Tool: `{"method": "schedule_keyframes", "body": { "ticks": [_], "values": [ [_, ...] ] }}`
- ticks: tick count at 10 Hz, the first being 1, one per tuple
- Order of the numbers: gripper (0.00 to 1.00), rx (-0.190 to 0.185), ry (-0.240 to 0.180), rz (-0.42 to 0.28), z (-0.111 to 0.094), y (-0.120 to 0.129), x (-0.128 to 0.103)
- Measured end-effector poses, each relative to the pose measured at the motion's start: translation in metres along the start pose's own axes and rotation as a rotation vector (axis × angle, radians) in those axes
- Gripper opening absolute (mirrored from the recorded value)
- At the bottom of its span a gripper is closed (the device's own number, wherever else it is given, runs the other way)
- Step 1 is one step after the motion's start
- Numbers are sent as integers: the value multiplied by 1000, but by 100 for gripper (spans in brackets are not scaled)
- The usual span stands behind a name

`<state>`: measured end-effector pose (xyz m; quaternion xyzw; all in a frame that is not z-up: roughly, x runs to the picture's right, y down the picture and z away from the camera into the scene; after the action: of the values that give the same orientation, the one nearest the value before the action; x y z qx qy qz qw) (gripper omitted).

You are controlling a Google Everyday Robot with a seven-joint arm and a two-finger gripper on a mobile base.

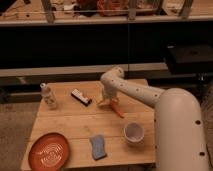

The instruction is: Place the pepper on the white sponge

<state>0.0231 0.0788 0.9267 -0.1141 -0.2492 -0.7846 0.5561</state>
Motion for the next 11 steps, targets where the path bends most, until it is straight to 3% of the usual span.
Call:
{"method": "schedule_keyframes", "body": {
  "ticks": [2, 4, 8, 10, 11],
  "values": [
    [80, -8, 23, -191, -13, 1, -26],
    [80, -32, 12, -247, -19, 14, -52],
    [80, -65, -7, -64, -8, 34, -59],
    [79, -61, 19, -34, -7, 39, -51],
    [72, -53, 28, -23, -6, 44, -51]
  ]
}}
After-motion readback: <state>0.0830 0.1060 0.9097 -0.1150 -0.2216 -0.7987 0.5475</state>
